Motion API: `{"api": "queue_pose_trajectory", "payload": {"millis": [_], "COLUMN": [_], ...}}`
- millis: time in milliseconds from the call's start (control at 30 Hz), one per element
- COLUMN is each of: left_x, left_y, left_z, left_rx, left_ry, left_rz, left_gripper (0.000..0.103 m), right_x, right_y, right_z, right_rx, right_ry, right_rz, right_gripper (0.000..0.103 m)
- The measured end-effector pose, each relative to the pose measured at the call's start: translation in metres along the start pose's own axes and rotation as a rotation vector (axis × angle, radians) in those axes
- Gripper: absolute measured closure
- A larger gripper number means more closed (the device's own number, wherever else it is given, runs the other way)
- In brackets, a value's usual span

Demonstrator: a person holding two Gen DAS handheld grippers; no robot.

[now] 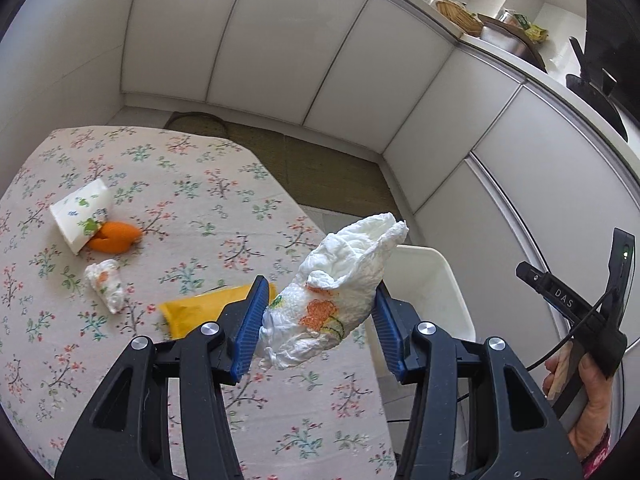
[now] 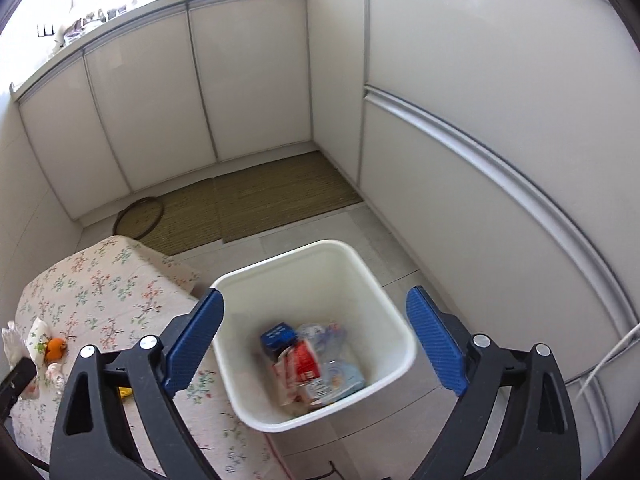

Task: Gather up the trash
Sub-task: 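Carry the tissue over the bin and open the left gripper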

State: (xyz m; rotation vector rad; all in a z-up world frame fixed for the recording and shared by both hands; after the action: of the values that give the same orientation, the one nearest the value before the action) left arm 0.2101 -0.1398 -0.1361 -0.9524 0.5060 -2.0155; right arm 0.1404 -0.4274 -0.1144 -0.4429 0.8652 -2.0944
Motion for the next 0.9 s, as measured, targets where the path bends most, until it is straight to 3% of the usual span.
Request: {"api": "queue_pose_trajectory", "payload": {"millis": [500,900], "left_x": [0.138,0.195], "left_y": [0.075,0.131], "left_z": [-0.001,-0.009], "left_rx": [-0.077,-0.171], "left_ry": [0.143,0.225], "left_rz": [-0.142,-0.14], "left_gripper": [0.054,0.049], "right_x": [0.1,0.144], "right_y": [0.002,0.008], "right_z": [-0.006,-0.006], "right_rx": [-0.026,-0.039], "right_ry": [0.029,0.124], "right_rz": [-0.166,-0.215], "right_gripper": [0.012,0.012]}}
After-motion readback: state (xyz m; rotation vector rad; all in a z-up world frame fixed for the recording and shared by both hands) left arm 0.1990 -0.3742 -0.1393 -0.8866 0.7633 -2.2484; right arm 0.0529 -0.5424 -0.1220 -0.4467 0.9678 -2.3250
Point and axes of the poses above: each gripper's, at about its wrist camera, not at the fingertips, and y roughly the way its jaws point, x to its right, z to its top, the point moved 8 cm from there along y, roughly the way its jaws point, and after that the axes turned 3 degrees about -z, right-handed, at the moved point
